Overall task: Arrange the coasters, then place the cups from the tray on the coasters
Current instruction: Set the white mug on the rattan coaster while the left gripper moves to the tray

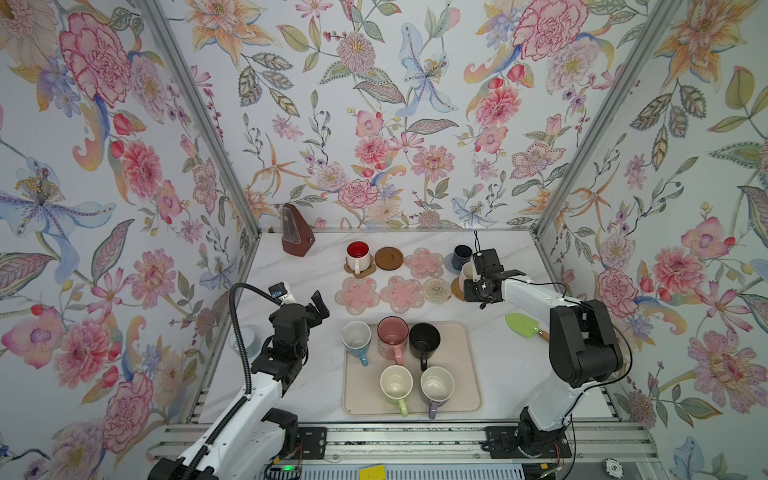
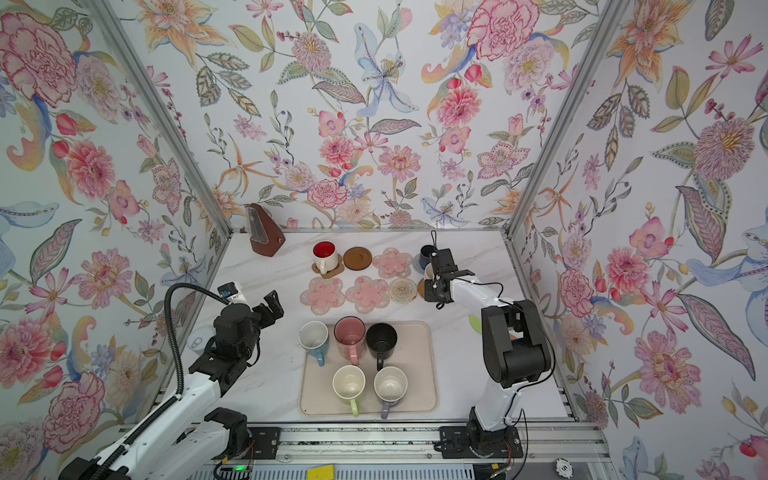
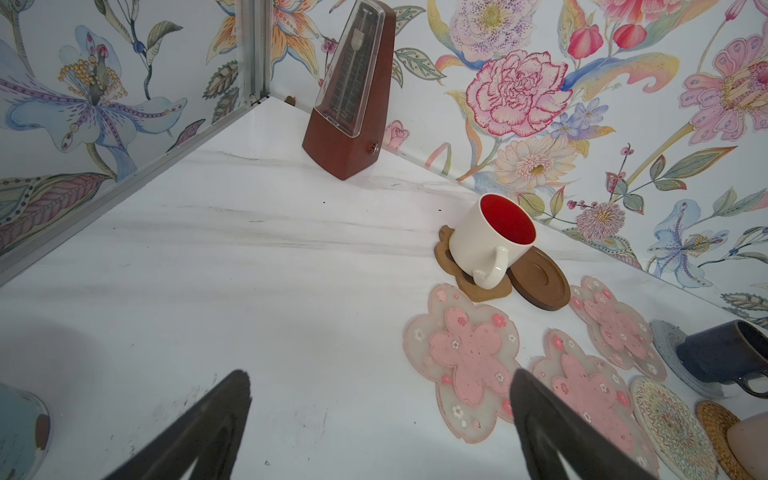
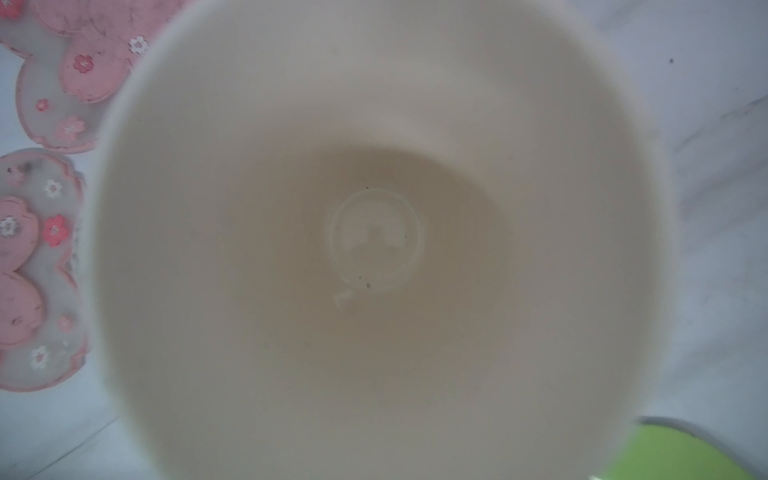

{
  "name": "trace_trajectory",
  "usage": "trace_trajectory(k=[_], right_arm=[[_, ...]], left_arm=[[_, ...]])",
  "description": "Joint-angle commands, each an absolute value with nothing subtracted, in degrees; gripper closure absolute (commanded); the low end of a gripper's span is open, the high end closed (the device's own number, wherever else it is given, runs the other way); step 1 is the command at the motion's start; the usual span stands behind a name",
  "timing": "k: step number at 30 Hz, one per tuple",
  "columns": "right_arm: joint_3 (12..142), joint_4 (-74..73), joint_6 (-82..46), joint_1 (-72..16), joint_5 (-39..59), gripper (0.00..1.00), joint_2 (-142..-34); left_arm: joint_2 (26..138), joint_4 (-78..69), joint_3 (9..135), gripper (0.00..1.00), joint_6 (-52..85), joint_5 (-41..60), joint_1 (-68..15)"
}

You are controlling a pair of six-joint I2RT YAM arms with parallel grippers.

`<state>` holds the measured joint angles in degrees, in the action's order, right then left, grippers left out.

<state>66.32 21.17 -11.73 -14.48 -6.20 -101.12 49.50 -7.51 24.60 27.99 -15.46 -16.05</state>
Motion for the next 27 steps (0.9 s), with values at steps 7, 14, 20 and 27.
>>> trace_trajectory(k=[7, 14, 20, 27], right_arm=[[67.1, 17.8, -12.2, -14.1, -5.9, 0.55, -99.7], [65.0, 17.6, -13.4, -14.0, -5.5, 0.2, -93.2], [55.4, 10.3, -13.4, -13.9, -5.1, 0.02, -82.0], [46.6, 3.0, -15.0, -13.1, -6.5, 0.01, -74.0]], left_arm=[[50.0, -7.5, 24.4, 0.01, 28.3, -15.7, -15.2], [50.6, -8.2, 24.2, 0.01, 28.6, -15.3, -15.2], [51.0, -8.6, 24.1, 0.01, 28.9, -15.0, -15.1], [51.7, -9.3, 23.8, 0.01, 29.6, -14.3, -15.0]])
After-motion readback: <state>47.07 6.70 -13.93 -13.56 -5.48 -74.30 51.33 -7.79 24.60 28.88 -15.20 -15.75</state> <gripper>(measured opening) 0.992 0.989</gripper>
